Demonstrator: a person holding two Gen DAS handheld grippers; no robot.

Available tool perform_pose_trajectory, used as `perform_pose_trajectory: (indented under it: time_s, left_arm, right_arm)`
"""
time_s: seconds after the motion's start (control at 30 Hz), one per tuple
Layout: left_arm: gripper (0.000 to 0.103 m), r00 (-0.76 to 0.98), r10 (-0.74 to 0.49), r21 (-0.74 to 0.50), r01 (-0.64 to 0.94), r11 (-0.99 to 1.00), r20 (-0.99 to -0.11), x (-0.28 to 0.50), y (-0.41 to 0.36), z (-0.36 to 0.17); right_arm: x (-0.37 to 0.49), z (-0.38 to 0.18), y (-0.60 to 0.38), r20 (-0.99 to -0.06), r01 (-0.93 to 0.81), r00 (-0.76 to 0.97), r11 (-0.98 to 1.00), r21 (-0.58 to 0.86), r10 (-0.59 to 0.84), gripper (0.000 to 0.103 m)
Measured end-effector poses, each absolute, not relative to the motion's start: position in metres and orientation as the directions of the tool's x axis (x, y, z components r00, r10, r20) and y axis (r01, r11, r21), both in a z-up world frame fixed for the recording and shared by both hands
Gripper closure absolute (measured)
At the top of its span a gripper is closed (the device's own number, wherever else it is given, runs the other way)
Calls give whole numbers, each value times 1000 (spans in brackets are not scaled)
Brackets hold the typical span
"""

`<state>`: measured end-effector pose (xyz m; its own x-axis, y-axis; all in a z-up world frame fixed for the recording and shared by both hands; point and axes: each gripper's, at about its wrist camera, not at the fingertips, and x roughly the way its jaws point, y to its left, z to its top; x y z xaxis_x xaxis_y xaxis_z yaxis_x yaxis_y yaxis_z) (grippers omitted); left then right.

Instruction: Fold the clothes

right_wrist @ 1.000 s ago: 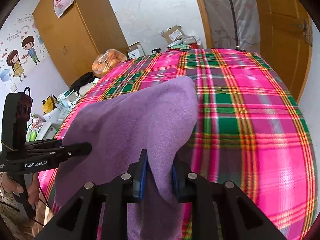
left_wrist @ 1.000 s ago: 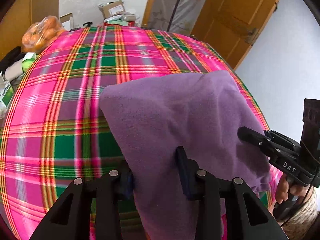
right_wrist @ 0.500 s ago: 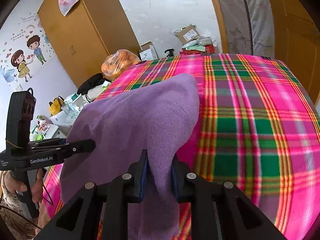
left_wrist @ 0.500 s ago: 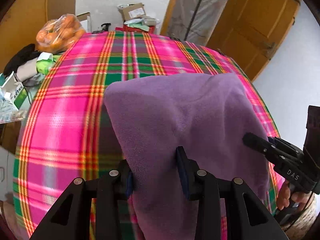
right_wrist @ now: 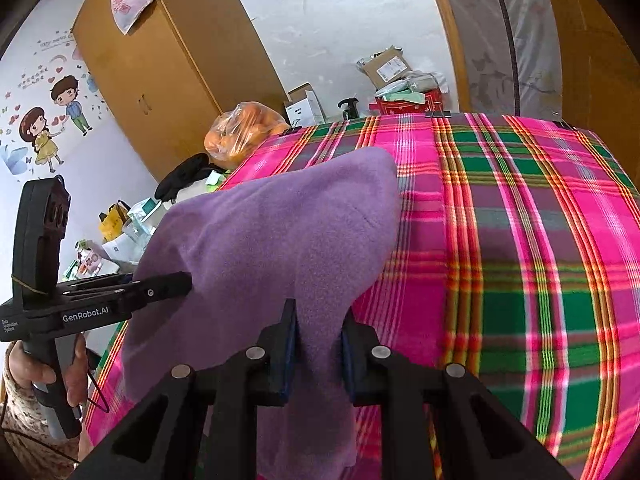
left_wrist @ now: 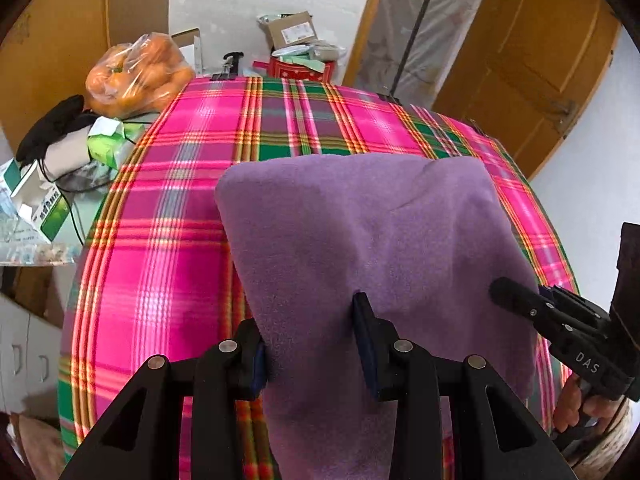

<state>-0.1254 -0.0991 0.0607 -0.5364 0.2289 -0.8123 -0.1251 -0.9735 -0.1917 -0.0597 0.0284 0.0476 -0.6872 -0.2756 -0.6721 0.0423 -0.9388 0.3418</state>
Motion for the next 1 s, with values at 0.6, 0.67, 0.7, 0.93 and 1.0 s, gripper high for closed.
perform_pose_trajectory:
  time_s: [0.6, 0.67, 0.7, 0.93, 1.0]
  left_arm:
    - [64, -521, 180, -165, -76, -983, -834, -192, -105, 39]
    - [64, -522, 186, -171, -78, -982, -833, -192, -107, 36]
    - [63, -523, 187, -171, -80, -982, -832, -191, -106, 36]
    - [56, -533, 188, -179, -69, -981, -825, -188, -111, 31]
    - [55, -537, 181, -170, -71, -983, -824, -185, -111, 31]
  right_arm:
    - [-111, 30, 36, -680, 14, -689, -943, 333, -250, 88]
    - [-113, 26, 40, -688, 4, -683, -942, 335, -247, 88]
    - [-113, 24, 41, -690, -1, -680, -941, 338, -247, 88]
    - [-111, 14, 44, -701, -25, -672, -939, 342, -238, 83]
    - [-109, 13, 44, -705, -29, -671, -942, 334, -230, 82]
